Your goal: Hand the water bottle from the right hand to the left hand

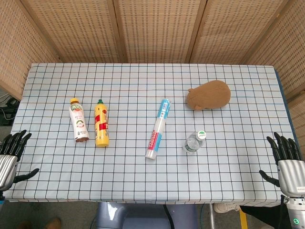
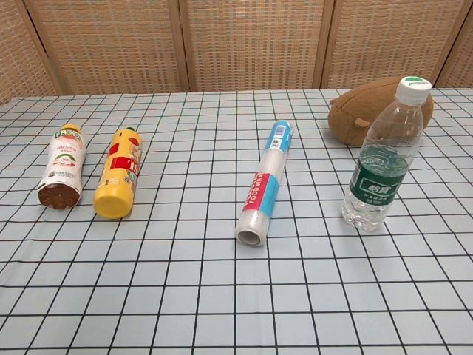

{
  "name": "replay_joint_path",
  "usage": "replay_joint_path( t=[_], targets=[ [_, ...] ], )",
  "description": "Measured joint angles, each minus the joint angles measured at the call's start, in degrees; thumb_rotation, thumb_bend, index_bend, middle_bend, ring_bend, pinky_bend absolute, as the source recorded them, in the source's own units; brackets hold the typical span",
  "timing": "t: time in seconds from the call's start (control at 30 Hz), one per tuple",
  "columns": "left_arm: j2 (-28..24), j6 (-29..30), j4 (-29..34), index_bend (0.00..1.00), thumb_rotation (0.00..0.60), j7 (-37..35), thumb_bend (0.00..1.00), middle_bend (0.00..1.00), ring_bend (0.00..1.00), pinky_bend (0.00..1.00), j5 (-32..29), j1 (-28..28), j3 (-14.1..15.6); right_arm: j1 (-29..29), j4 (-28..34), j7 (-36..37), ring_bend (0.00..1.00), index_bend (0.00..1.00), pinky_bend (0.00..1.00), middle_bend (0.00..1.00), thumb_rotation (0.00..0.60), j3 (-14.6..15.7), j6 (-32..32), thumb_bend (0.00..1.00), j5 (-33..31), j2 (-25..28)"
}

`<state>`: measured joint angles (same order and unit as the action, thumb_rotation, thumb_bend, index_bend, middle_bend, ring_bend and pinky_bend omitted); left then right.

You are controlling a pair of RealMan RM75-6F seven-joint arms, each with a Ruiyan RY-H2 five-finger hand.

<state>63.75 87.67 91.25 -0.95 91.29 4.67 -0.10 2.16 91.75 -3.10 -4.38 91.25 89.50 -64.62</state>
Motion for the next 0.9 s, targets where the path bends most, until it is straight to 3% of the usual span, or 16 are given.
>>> replay_joint_path(
  t=[0.37, 0.57, 0.77, 0.9],
  targets=[
    [-0.17, 0.9, 0.58, 0.0, 0.6, 0.61, 0.0, 0.0, 0.0, 0.0, -0.02, -0.3, -0.31, 0.64, -0.11, 1.31, 0.0, 0.0, 0.0, 0.0, 0.6, -0.87, 0.26, 0.0, 0.2, -0.51],
    [-0.41, 0.94, 1.12, 0.0, 0.6, 0.73, 0.0, 0.0, 0.0, 0.0, -0.44, -0.22, -0.76, 2.94, 3.18, 1.15, 0.0, 0.0, 0.0, 0.0, 0.6, -2.11, -1.13, 0.0, 1.48, 1.34],
    [-0.95, 1.26, 2.66, 0.0, 0.6, 2.59, 0.0, 0.0, 0.0, 0.0, -0.45, -0.33, -0.9, 6.92, 11.52, 2.49, 0.0, 0.01, 0.0, 0.0, 0.6, -3.11, -7.7, 0.0, 1.87, 6.87],
    [-1.03, 0.23, 3.23, 0.0, 0.6, 3.64, 0.0, 0.0, 0.0, 0.0, -1.01, -0.04, -0.97, 11.82, 16.62, 5.02, 0.0, 0.06, 0.0, 0.0, 0.6, -3.79, -16.6, 0.0, 1.87, 10.85]
  ],
)
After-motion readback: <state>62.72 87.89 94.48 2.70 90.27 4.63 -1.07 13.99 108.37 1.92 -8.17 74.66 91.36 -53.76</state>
